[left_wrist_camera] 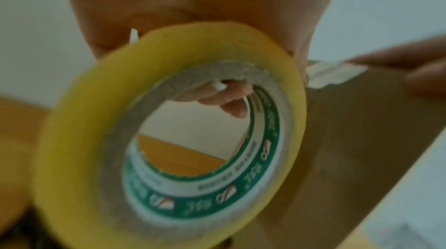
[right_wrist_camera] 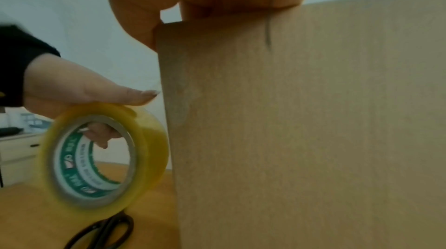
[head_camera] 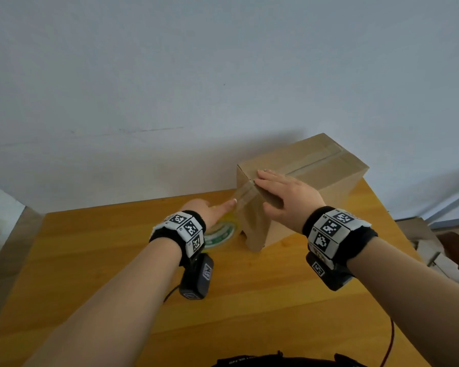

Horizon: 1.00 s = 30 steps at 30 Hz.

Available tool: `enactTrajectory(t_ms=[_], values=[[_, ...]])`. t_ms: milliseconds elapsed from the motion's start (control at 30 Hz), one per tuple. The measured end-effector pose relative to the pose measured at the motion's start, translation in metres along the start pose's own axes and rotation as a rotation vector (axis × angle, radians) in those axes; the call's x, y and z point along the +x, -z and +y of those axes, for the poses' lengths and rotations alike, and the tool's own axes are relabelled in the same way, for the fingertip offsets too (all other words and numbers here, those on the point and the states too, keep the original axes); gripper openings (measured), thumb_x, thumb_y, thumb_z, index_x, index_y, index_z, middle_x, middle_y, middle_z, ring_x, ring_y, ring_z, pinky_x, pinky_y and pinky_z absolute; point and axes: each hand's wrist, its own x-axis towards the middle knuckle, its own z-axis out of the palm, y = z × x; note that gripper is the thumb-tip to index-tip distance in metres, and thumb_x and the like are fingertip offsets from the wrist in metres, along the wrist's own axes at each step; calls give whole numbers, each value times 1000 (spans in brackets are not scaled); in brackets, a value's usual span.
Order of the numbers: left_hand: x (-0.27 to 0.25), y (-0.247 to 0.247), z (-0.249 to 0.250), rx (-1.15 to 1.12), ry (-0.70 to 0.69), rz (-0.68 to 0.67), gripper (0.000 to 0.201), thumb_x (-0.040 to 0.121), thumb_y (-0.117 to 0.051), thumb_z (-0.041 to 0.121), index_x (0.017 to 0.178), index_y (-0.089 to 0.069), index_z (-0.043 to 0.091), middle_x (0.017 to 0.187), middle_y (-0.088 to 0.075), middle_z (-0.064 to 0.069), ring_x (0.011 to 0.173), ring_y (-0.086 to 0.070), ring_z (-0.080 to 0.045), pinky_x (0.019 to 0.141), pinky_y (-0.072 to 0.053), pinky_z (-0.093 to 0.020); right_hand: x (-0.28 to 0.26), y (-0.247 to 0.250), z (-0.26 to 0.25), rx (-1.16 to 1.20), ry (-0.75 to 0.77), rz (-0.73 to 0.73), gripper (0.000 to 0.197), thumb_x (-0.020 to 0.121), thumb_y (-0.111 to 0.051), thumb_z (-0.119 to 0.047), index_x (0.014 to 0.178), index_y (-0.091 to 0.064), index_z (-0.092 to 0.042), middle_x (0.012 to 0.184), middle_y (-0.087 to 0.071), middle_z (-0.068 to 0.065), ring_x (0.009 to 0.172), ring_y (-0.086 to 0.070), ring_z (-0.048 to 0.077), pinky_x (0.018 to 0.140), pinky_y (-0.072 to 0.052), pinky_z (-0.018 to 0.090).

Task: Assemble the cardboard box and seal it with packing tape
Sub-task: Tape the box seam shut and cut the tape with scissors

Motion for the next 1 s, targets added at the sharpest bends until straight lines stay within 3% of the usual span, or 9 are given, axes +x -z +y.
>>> enactTrajectory(t_ms=[67, 167, 300, 400, 533, 700, 800, 867, 1000], values=[[-3, -7, 5, -15, -7, -59, 96, 76, -25, 80, 139, -37, 9, 143, -41, -13, 127, -45, -29, 99, -38, -36, -1, -2, -1, -65, 19, -1, 53, 92, -40, -32, 144, -28, -30, 154, -19, -12, 142, -12, 4, 113, -3, 23], [-4, -18, 7, -38, -32, -75, 90, 80, -25, 76, 139, -38, 9, 142, -42, -14, 126, -45, -29, 100, -38, -37, -1, -4, -4, -73, -4, -15, 52, 93, -36, -27, 144, -28, -27, 155, -18, -8, 143, -10, 5, 116, 1, 26], [-3, -29, 5, -95, -44, -69, 81, 85, -29, 69, 140, -36, 10, 143, -41, -13, 127, -43, -30, 101, -37, -39, 3, -8, -15, 86, -125, 115, 43, 94, -37, -42, 132, -47, -24, 147, -37, -6, 137, -29, 9, 116, -13, 31], [-4, -33, 4, -132, -82, -52, 74, 88, -31, 63, 139, -37, 9, 142, -43, -13, 126, -45, -29, 99, -38, -36, 10, -14, -23, 75, -225, 197, 47, 91, -41, -50, 127, -50, -21, 137, -47, -4, 128, -40, 16, 110, -27, 34], [-7, -37, -1, -258, -130, -98, 65, 88, -34, 61, 129, -50, 12, 127, -57, -12, 110, -55, -27, 85, -43, -30, 15, -22, -28, -45, -295, 254, 48, 94, -37, -47, 131, -47, -19, 139, -43, -3, 129, -35, 18, 107, -29, 33], [-11, -38, -11, -387, -121, -135, 56, 90, -40, 53, 126, -53, 12, 126, -56, -9, 118, -50, -28, 94, -39, -33, 17, -38, -29, -190, -294, 146, 38, 94, -39, -36, 125, -51, -17, 131, -49, -2, 122, -40, 19, 101, -34, 32], [-12, -39, -20, -388, -164, -119, 51, 91, -41, 50, 112, -60, 8, 105, -62, -9, 112, -54, -30, 88, -42, -33, 4, -62, -29, -233, -287, 98, 47, 94, -43, -33, 134, -45, -9, 139, -46, 5, 130, -39, 24, 111, -25, 35], [-13, -38, -23, -405, -163, -120, 56, 91, -41, 51, 120, -58, 7, 119, -60, -12, 113, -53, -28, 94, -40, -34, 2, -63, -29, -255, -259, 107, 51, 95, -43, -31, 139, -37, -5, 145, -40, 9, 136, -33, 25, 115, -17, 37], [-16, -40, -14, -447, -198, -132, 53, 92, -40, 50, 121, -57, 9, 122, -59, -11, 111, -54, -26, 93, -40, -32, 18, -42, -29, -266, -235, 61, 51, 100, -26, -33, 146, -22, -10, 154, -23, 4, 142, -17, 20, 117, -7, 33]])
